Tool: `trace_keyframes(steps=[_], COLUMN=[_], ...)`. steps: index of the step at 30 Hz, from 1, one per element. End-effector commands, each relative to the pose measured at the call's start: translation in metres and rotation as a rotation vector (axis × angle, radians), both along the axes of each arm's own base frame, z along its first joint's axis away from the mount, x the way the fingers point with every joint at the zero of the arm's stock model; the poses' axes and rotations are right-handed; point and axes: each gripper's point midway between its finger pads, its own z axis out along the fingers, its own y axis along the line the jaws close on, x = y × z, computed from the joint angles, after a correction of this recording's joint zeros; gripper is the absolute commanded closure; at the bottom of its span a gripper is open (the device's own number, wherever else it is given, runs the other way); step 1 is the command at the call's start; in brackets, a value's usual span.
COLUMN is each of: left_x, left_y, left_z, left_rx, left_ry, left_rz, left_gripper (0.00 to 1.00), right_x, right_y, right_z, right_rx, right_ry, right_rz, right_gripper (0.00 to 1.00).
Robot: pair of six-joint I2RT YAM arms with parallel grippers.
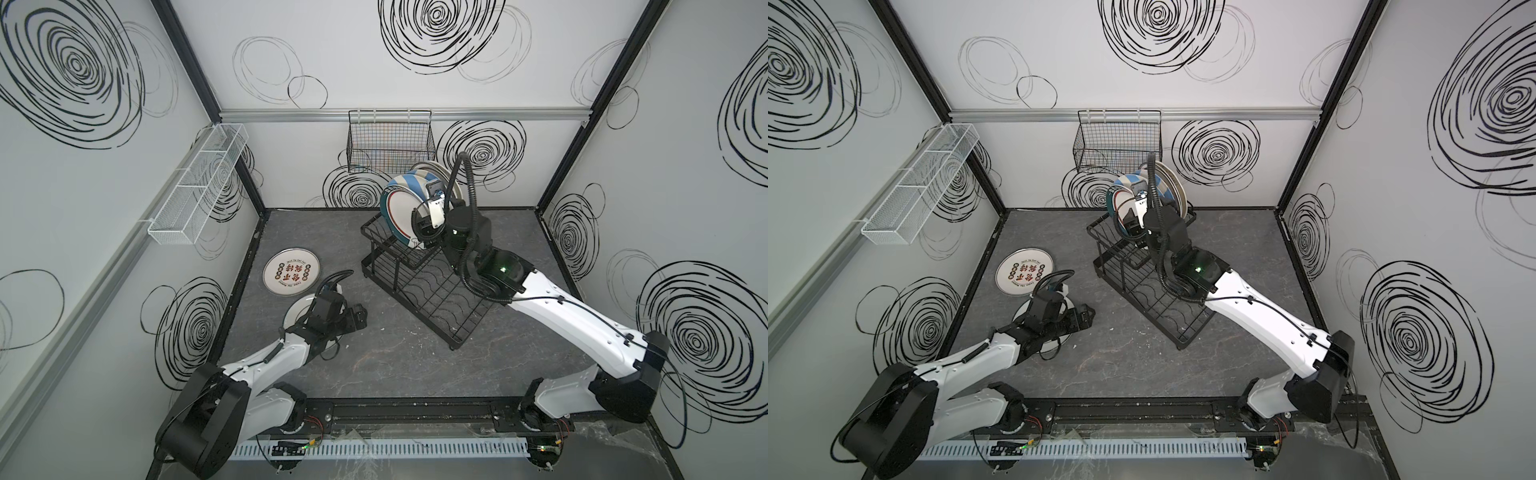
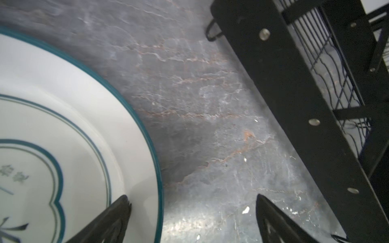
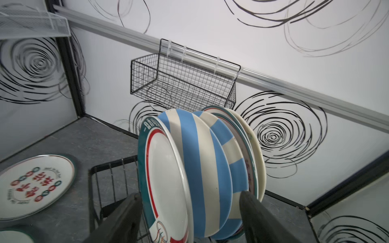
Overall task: Load plates into a dish rack
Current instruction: Move the plate to the middle-left of the table, then pick up the plate from the middle-left of the table.
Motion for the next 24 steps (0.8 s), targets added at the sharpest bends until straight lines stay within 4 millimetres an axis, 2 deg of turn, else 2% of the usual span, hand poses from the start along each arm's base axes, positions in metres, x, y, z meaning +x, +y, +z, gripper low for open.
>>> trace_keyframes(steps=[1, 4, 7, 9, 12, 14, 17, 21, 24], left_x=[0.011, 0.016, 0.022, 0.025, 0.024, 0.022, 0.023, 0.025, 0.029], left_y=[-0.034, -0.028, 0.006, 0.041, 0.091, 0.113, 0.132, 0.151, 0.159], left_z=[0.024, 0.042, 0.065, 0.076, 0.08, 0.079, 0.078, 0.09, 0.102], left_rx=[-0.037, 0.026, 0.022, -0.04, -0.099, -0.108, -0.13, -0.157, -0.155], left_ry=[-0.069, -0.075, -0.091, -0.106, -0.126, -0.129, -0.141, -0.186, -0.212], left_rz=[-0.096, -0.088, 0.001, 0.104, 0.252, 0.308, 0.356, 0.397, 0.388], left_gripper=[0.04, 0.04, 0.04, 0.04, 0.04, 0.04, 0.04, 0.04, 0.04], right_x=[-0.036, -0.06, -0.087, -0.103, -0.122, -0.131, -0.136, -0.129, -0.122], right_y=[0.007, 0.023, 0.048, 0.067, 0.093, 0.11, 0.135, 0.163, 0.183], right_z=[0.018, -0.002, -0.036, -0.075, -0.136, -0.169, -0.212, -0.268, -0.296], right_rx=[0.114, 0.207, 0.305, 0.323, 0.345, 0.377, 0.37, 0.331, 0.343], right_ry=[0.066, 0.163, 0.265, 0.344, 0.467, 0.543, 0.632, 0.793, 0.879], right_rz=[0.182, 0.323, 0.448, 0.483, 0.515, 0.55, 0.555, 0.501, 0.496], right_gripper=[0.22, 0.24, 0.26, 0.27, 0.27, 0.27, 0.26, 0.26, 0.25])
